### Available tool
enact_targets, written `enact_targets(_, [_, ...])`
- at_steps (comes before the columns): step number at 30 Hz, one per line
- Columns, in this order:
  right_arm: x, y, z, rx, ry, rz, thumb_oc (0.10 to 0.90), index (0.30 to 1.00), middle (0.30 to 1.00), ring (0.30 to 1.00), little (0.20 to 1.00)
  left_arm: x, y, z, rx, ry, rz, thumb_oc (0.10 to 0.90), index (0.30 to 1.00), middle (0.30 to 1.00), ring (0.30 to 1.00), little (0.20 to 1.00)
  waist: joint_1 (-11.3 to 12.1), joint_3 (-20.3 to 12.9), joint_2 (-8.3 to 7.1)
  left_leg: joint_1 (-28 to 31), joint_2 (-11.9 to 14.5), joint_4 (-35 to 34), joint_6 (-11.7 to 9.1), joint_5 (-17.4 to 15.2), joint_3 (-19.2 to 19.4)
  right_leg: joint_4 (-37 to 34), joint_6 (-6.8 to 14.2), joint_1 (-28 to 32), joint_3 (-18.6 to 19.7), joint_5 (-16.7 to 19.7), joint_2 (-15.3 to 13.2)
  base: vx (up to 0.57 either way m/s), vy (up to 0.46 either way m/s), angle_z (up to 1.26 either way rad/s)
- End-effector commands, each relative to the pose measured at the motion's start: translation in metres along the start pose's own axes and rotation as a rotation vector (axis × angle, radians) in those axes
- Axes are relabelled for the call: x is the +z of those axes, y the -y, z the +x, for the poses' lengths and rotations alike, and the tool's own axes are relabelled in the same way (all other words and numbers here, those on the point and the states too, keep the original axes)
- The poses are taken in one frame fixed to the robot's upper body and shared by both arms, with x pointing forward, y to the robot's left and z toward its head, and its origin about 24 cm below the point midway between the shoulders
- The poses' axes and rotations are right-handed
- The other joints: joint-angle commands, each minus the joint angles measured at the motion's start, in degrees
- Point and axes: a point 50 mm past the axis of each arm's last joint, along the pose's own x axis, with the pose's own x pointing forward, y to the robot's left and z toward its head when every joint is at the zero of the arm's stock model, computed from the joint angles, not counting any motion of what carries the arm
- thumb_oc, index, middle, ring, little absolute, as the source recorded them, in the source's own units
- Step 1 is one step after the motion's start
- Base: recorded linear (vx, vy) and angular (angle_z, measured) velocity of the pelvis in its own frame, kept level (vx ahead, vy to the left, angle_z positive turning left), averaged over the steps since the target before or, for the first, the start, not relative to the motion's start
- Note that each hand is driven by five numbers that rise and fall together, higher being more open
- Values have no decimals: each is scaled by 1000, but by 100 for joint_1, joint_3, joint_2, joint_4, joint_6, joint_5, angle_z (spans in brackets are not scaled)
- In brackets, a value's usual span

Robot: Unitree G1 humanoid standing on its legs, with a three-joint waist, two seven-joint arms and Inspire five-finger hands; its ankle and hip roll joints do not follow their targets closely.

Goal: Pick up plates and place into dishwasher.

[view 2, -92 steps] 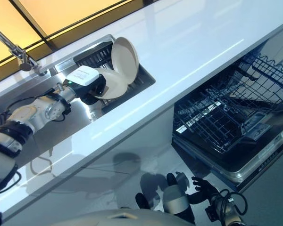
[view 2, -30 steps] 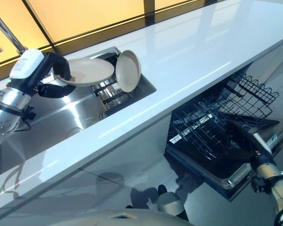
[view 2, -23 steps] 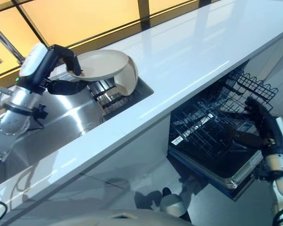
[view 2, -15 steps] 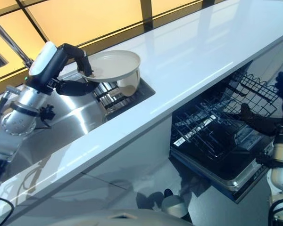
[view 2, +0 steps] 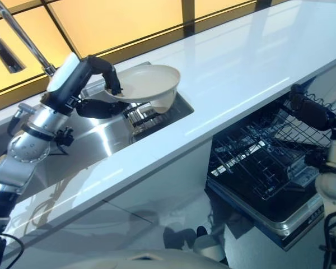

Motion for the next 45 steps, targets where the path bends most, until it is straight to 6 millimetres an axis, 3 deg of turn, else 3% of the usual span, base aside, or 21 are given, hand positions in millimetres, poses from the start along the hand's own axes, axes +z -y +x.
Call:
enact_targets(1, [30,19,41,-86,241,-59,800,900,900,900,900,37,-34,30,143,229,-38,100,300,300,300,200,149,-342,-173,-18,-315,61,135,-439,-355,212,491,33,-224,-355,170,-18,-20,12])
enact_targets(8, [35,2,61,161,309,-169,800,900,900,900,900,42,-29,42,69,263,-88,100,300,300,300,200,226,-366,-262,-28,-315,70,118,-422,-416,211,492,52,-302,-349,147,-13,-15,3])
enact_targets(15, [35,-10,70,287,328,-243,800,900,900,900,900,48,-27,48,50,301,-118,100,300,300,300,200,290,-386,-318,-43,-317,58,109,-398,-477,207,491,70,-358,-338,135,0,0,0])
enact_targets(32, [48,-23,80,311,383,-203,800,900,900,900,900,59,-20,60,5,350,-145,100,300,300,300,200,366,-354,-375,-42,-318,58,106,-385,-568,198,494,103,-409,-331,142,-3,-8,3])
enact_targets(45, [70,-35,85,336,485,-178,800,900,900,900,900,64,-13,65,-5,385,-184,100,300,300,300,200,397,-358,-385,-27,-317,59,103,-384,-594,187,491,136,-416,-339,144,0,0,0])
